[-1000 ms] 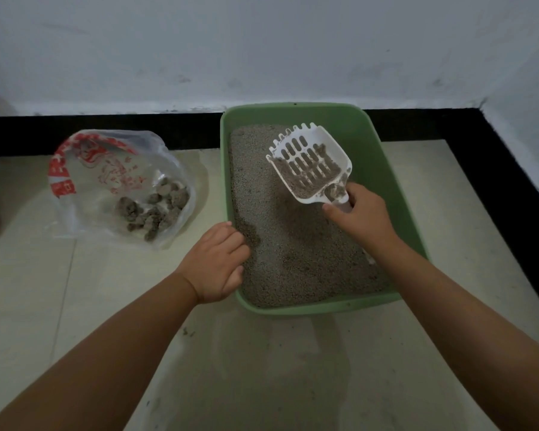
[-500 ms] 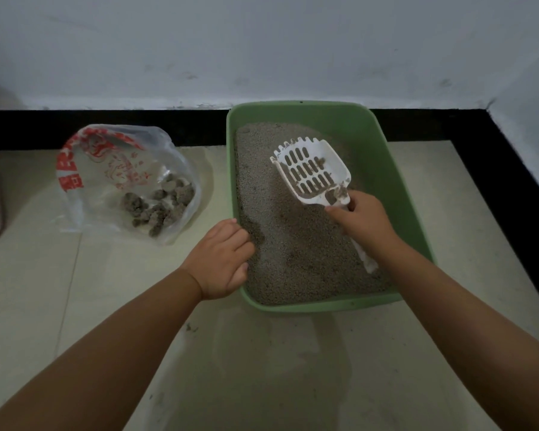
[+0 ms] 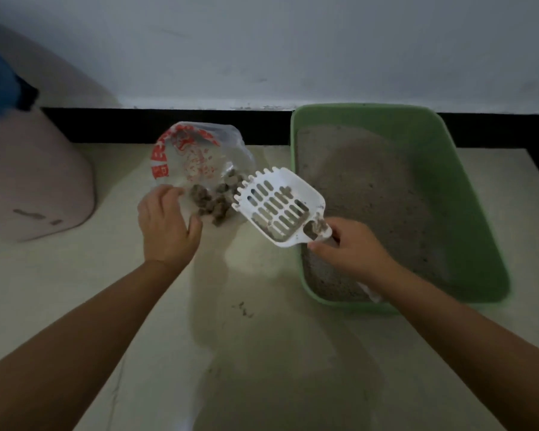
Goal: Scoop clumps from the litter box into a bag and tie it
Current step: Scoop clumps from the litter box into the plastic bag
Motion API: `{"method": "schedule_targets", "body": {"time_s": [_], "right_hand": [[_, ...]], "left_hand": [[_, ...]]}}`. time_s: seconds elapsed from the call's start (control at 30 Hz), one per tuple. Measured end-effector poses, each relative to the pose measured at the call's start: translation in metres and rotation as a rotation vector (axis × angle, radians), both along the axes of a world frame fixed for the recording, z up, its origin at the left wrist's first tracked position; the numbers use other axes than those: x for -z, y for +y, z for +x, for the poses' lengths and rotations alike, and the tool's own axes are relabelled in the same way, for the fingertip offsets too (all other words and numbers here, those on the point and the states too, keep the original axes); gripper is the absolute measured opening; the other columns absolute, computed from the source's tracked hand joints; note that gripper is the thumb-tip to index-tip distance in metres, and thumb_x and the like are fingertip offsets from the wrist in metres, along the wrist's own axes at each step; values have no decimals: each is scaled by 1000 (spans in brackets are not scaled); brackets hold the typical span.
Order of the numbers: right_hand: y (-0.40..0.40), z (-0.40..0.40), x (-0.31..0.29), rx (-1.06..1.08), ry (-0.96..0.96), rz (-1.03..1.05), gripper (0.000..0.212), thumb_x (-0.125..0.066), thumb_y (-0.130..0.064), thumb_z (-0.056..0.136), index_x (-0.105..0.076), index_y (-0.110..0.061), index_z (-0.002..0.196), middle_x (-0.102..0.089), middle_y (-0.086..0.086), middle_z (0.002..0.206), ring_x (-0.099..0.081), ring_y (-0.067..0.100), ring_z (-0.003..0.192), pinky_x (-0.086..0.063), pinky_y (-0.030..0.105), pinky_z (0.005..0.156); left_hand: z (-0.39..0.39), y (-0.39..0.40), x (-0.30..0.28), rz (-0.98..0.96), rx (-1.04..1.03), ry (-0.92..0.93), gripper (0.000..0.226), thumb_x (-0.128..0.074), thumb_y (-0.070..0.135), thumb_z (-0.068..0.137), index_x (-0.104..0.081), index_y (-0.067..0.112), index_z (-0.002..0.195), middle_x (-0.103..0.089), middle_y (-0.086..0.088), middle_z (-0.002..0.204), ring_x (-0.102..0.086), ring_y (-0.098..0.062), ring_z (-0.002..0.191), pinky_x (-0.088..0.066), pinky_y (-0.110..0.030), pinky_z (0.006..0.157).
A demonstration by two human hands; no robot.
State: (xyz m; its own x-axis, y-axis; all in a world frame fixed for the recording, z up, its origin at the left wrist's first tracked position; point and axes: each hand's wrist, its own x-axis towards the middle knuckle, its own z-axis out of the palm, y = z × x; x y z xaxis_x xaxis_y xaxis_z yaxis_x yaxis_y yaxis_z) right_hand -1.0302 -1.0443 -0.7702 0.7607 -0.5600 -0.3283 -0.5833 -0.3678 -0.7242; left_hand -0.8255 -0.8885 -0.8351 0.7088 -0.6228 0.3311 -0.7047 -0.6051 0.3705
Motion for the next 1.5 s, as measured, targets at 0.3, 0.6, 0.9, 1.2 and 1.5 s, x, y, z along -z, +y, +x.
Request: {"method": "schedule_targets", "body": {"time_s": [0.3, 0.6, 0.9, 1.2, 1.5], "right_hand": [[15, 38, -12, -14, -27, 68, 11, -57, -12, 88, -63, -10, 96, -55, -7, 72, -50, 6, 65, -41, 22, 59], [8, 121, -16, -152, 143, -101, 25, -53, -10, 89, -46, -11, 65, -43, 4, 61, -46, 21, 66, -36, 25, 58], [25, 178, 2, -361, 365, -706, 30, -49, -6, 89, -49, -3, 118, -56, 17, 117, -56, 32, 105, -45, 36, 81], [22, 165, 9, -408, 314, -909, 29, -39, 0, 91, -48, -2, 119, -58, 19, 111, -56, 31, 102, -42, 36, 74], [8, 155, 7, -359, 222, -790, 27, -41, -2, 92, -52, -1, 117, -60, 21, 108, -58, 35, 97, -43, 36, 70]], "left_hand": [[25, -2, -8, -172, -341, 712, 62, -60, 25, 89, -31, 1, 139, -44, -19, 136, -44, -33, 124, -37, -38, 101], [46, -13, -6, -188, -387, 838, 32, -36, 15, 98, -38, 12, 66, -41, -3, 69, -44, -23, 70, -32, -28, 60], [62, 7, -4, -398, -302, 985, 20, -36, 10, 95, -50, 6, 82, -52, -16, 92, -49, -24, 85, -43, -38, 81], [61, 8, -10, -442, -303, 1033, 28, -34, 10, 97, -48, 11, 72, -51, -14, 89, -47, -23, 84, -42, -37, 80], [59, 11, -13, -378, -268, 973, 32, -34, 13, 98, -45, 15, 68, -51, -8, 78, -45, -20, 72, -39, -30, 69]]}}
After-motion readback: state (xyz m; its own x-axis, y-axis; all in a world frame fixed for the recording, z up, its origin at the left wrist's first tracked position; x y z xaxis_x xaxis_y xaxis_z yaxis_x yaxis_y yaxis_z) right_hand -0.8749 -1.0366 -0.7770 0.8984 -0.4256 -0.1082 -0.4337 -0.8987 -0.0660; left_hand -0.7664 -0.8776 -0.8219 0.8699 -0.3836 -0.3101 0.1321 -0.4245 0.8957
